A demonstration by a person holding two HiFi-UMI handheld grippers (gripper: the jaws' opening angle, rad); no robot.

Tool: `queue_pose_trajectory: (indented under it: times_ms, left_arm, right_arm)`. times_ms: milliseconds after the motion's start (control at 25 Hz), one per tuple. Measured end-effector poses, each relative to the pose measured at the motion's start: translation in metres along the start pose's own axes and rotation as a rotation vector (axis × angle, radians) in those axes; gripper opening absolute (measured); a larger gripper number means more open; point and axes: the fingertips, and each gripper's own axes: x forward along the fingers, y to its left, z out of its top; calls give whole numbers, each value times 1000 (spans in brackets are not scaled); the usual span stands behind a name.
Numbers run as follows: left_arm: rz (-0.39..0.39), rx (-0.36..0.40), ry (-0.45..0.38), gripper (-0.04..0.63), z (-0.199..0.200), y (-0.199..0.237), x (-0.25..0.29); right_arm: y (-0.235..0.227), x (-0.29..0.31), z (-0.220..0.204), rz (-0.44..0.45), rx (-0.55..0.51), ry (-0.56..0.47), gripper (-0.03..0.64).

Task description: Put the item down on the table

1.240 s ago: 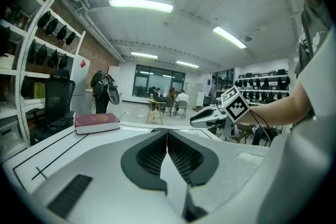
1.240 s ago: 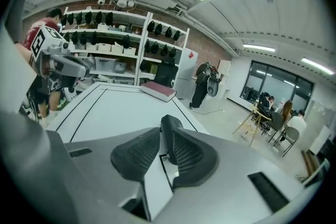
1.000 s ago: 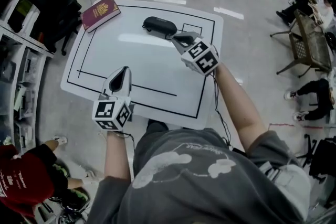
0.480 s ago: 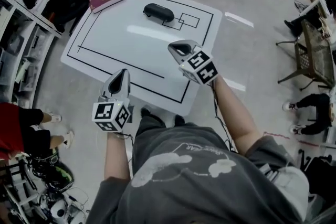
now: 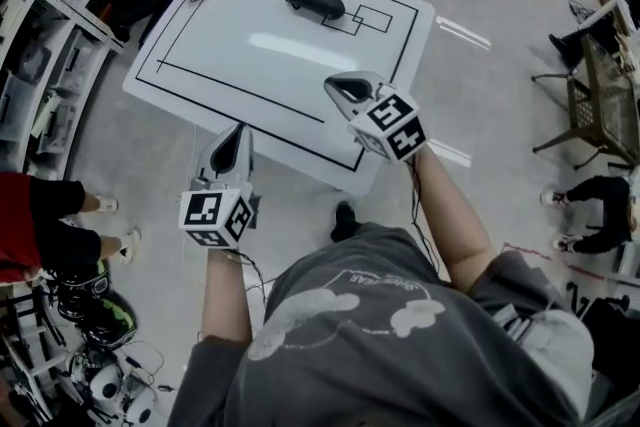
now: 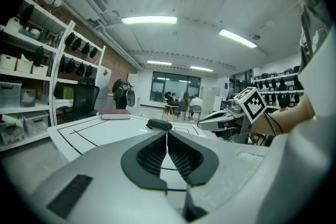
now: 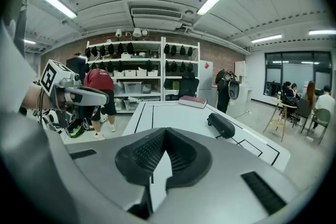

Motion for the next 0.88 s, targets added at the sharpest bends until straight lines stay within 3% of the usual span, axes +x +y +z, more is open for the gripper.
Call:
queue_pose_trajectory:
  times_ms: [320,880]
  left_arm:
    - [44,-40,-15,6,-16,5,-77]
    - [51,-49,-42,6,-43,-37,-173]
  right_arm:
    - [56,-18,0,-1,-7,14,-2]
    - [136,-81,-24,-7,-14,5,-2]
